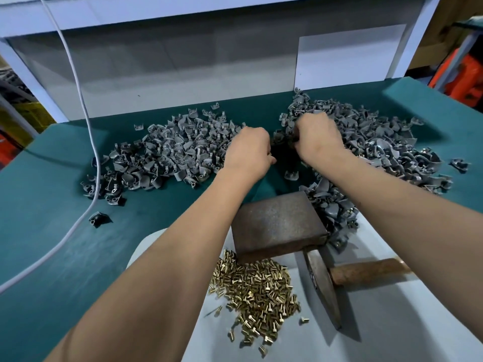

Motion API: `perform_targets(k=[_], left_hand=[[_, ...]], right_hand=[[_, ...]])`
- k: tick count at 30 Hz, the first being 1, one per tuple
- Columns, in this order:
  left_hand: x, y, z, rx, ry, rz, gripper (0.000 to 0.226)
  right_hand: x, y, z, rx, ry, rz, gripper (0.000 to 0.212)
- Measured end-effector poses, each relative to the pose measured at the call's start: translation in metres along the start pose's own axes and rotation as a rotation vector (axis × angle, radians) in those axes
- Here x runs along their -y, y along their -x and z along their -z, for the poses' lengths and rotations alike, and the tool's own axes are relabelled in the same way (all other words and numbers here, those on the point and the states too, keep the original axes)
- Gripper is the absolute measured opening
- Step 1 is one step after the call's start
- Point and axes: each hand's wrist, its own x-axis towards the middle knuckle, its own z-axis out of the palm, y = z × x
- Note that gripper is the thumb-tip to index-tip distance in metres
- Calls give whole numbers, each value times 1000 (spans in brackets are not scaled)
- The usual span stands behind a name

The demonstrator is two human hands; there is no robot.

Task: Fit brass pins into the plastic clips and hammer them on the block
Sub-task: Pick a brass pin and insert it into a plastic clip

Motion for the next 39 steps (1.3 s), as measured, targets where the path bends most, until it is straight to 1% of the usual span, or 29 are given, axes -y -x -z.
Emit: perform_targets(k=[2, 4, 7, 8, 10, 11, 14, 17, 20, 23, 26, 27, 28, 30, 32, 33, 36, 37, 39], left_hand=[[4, 3, 2, -27, -29, 61, 27], [11, 6, 5, -66, -41, 133, 26], [22, 8, 5, -125, -63, 191, 36], [24, 9, 5, -150, -39, 197, 33], [29, 9, 6, -191, 34, 218, 16], [30, 9, 7, -218, 94, 233, 13], [31, 9, 9, -301, 291, 248, 15], [29, 10, 12, -344, 460, 235, 17], [30, 16, 15, -365, 603, 234, 15], [33, 26, 20, -374, 792, 294, 14], [37, 38, 24, -414, 891, 365, 25], [39, 44, 25, -432, 902, 386, 29], [41, 50, 26, -447, 914, 402, 29], [46, 62, 26, -469, 962, 436, 20], [50, 72, 25, -488, 983, 486, 10], [52, 76, 25, -498, 986, 512, 9], [56, 88, 25, -494, 1029, 547, 16], [56, 92, 24, -493, 1050, 544, 19], [57, 97, 23, -504, 1074, 533, 24]], right_hand=[[5, 0, -1, -51, 13, 13, 19], [11, -3, -3, -85, -8, 33, 27], [20, -8, -6, -13, -64, 101, 41], [21, -9, -8, 22, -79, 117, 43], [23, -11, -11, 68, -141, 89, 39], [23, -12, -13, 76, -182, 56, 33], [21, -12, -13, 81, -268, -16, 22], [13, -12, -12, 97, -301, -4, 17], [1, -9, -10, 82, -267, 64, 17], [-7, -4, -5, 102, -251, 68, 14], [-4, -3, 2, 127, -148, 36, 9], [-1, -2, 5, 126, -127, 20, 9], [2, -1, 8, 118, -124, 7, 13], [9, 0, 11, 100, -150, -13, 24], [17, 1, 12, 81, -180, -12, 26], [20, 0, 10, 90, -169, 17, 27], [33, 0, 2, 216, -5, 172, 35], [36, -1, 0, 260, 29, 193, 36], [40, -2, -1, 336, 2, 203, 41]])
